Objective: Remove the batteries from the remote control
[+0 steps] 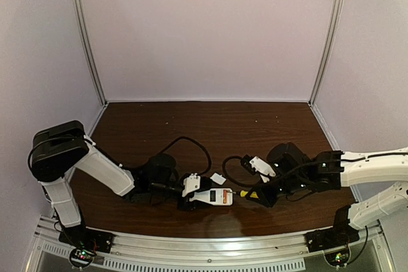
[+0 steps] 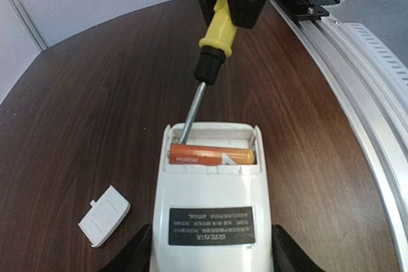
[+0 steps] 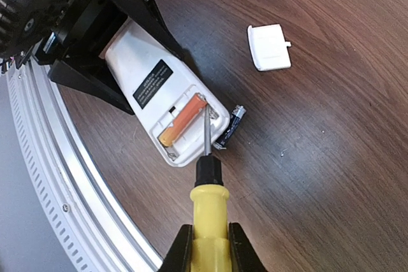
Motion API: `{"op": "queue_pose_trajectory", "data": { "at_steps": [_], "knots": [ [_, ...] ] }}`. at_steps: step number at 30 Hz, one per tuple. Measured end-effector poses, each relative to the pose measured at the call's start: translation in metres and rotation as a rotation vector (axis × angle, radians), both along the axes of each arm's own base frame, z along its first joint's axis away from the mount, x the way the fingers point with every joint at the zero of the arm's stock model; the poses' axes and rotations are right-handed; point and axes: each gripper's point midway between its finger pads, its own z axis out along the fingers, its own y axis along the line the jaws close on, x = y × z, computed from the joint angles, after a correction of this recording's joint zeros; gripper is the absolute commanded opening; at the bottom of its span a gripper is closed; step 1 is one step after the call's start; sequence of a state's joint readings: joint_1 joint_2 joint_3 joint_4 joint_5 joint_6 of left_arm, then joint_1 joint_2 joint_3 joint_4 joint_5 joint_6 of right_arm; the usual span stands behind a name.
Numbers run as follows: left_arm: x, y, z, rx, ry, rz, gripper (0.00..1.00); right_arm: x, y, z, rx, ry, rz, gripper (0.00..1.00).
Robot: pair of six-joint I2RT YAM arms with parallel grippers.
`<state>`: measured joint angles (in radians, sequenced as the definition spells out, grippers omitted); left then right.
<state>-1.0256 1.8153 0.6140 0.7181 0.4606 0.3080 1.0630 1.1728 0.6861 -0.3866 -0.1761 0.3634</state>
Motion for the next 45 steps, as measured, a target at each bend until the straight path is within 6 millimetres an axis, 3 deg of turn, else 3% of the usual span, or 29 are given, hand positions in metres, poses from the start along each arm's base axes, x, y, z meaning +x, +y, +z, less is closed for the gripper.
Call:
{"op": "queue_pose_trajectory", "data": {
  "at_steps": [19, 25, 34, 45],
  "knots": [
    [-0.016, 0.009, -0.009, 0.041, 0.102, -0.105, 0.0, -0.019, 0.008, -0.012, -0.149, -0.173, 0.133, 0.0],
    [-0.004, 0.007, -0.008, 0.039, 0.063, -0.046, 0.0, -0.011, 0.011, -0.01, -0.148, -0.175, 0.062, 0.0],
    [0.017, 0.002, 0.018, -0.05, -0.05, 0.058, 0.0, 0.001, 0.011, 0.017, -0.063, -0.208, -0.03, 0.0],
    [0.023, 0.012, 0.016, -0.056, -0.086, 0.12, 0.0, 0.003, 0.024, 0.015, 0.02, -0.103, -0.072, 0.0]
  ]
}}
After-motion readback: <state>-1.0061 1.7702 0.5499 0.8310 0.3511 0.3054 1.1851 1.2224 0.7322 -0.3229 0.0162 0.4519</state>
